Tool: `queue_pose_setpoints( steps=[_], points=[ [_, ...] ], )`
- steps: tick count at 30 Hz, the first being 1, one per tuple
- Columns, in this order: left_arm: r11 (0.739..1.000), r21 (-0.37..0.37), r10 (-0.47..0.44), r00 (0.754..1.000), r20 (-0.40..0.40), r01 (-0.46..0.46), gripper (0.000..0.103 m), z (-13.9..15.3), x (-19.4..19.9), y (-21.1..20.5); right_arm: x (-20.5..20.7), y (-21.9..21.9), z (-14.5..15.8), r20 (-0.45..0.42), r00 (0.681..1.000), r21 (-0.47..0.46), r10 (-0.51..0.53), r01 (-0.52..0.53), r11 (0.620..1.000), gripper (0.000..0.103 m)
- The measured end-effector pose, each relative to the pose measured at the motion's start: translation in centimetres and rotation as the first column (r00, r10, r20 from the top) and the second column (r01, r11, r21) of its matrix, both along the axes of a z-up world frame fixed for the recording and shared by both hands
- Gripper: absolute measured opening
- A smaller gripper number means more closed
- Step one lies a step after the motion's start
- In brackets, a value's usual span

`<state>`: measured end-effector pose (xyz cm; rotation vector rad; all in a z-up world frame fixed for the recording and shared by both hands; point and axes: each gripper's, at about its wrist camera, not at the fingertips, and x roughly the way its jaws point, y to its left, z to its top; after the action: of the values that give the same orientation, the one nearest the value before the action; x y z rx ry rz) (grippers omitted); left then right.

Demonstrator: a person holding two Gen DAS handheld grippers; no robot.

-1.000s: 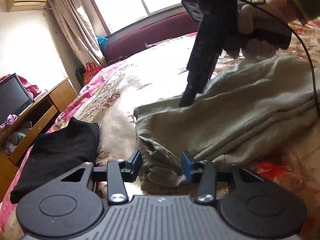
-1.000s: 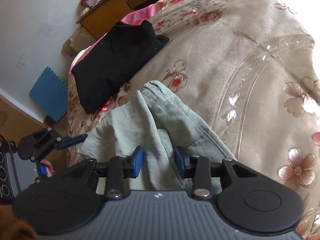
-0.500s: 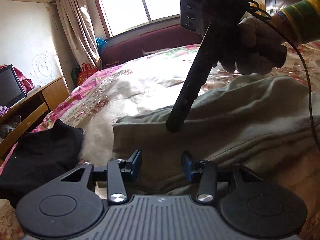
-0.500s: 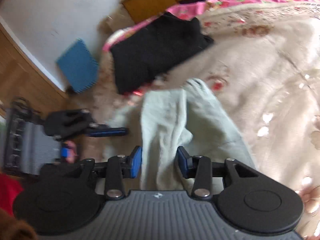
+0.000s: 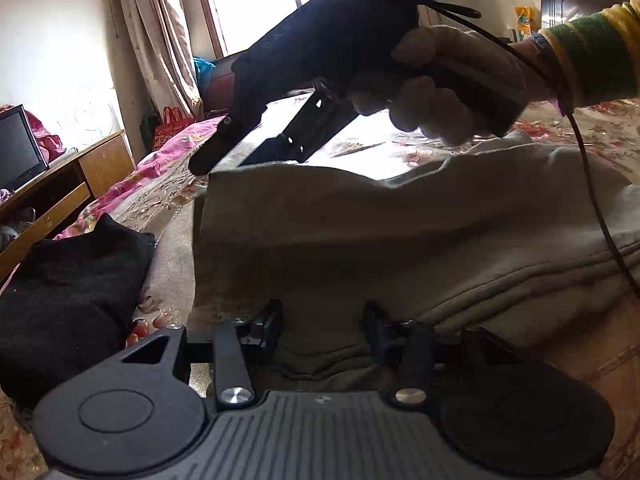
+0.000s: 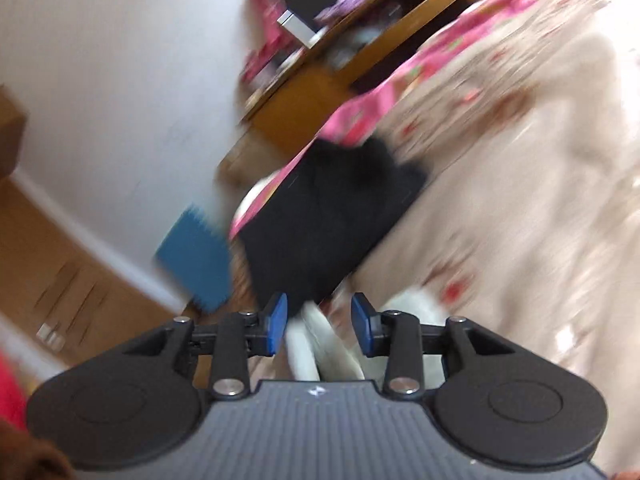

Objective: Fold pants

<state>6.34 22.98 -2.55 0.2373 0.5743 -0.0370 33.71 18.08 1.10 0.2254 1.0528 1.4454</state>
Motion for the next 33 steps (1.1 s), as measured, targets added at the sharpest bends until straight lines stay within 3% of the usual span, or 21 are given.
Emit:
queue_pose_setpoints(
  steps=[4,8,10,13,16,19,23,25,27,30,33],
  points=[
    [0.999,0.035,0.011,1.0,-0.001,-0.011,0.059,0.9,-0.2,-0.2,1.1,-4.4,2.7,0.07,0.977,-0.049,-0.199,0.203,0.978,0.038],
    [0.999,0.042,-0.002,0.999,0.043,0.001,0.059,2.4,-1.0,-0.2,-2.3,-14.8,5.2,0.166,0.906,-0.145,-0.389,0.413,0.899,0.038],
    [0.998,0.061,-0.034,0.997,0.074,0.029,0.059,2.8,-1.3,-0.8,-5.7,-21.6,5.4,0.167,0.839,-0.217,-0.518,0.544,0.81,0.038],
    [0.993,0.085,-0.087,0.992,0.093,0.079,0.059,3.2,-1.2,-2.4,-11.2,-30.3,3.6,0.136,0.702,-0.303,-0.699,0.702,0.645,0.038],
    [0.988,0.073,-0.145,0.987,0.077,0.139,0.059,3.2,-0.4,-4.2,-15.4,-35.3,0.8,0.036,0.619,-0.324,-0.784,0.75,0.577,0.038],
    [0.977,0.114,-0.187,0.98,0.065,0.179,0.059,3.0,0.4,-6.4,-16.8,-35.2,-2.0,-0.006,0.619,-0.3,-0.785,0.748,0.592,0.038],
    [0.956,0.129,-0.277,0.956,0.098,0.263,0.063,5.2,0.8,-10.0,-16.9,-33.2,-4.8,-0.041,0.622,-0.243,-0.782,0.753,0.611,0.039],
    [0.944,0.156,-0.301,0.952,0.049,0.29,0.065,4.4,1.8,-11.4,-16.7,-32.5,-4.8,-0.117,0.612,-0.213,-0.782,0.754,0.622,0.038],
    [0.934,0.168,-0.317,0.948,-0.013,0.315,0.065,3.6,2.6,-12.4,-17.6,-32.9,-4.1,-0.165,0.643,-0.153,-0.748,0.732,0.664,0.029],
    [0.917,0.159,-0.367,0.93,-0.024,0.366,0.065,3.2,1.9,-13.3,-17.8,-32.7,-4.0,-0.151,0.676,-0.114,-0.722,0.713,0.691,0.032],
    [0.911,0.171,-0.369,0.927,-0.073,0.376,0.065,2.3,2.4,-14.1,-16.1,-31.5,-6.4,-0.232,0.655,-0.111,-0.719,0.717,0.688,0.032]
  ],
)
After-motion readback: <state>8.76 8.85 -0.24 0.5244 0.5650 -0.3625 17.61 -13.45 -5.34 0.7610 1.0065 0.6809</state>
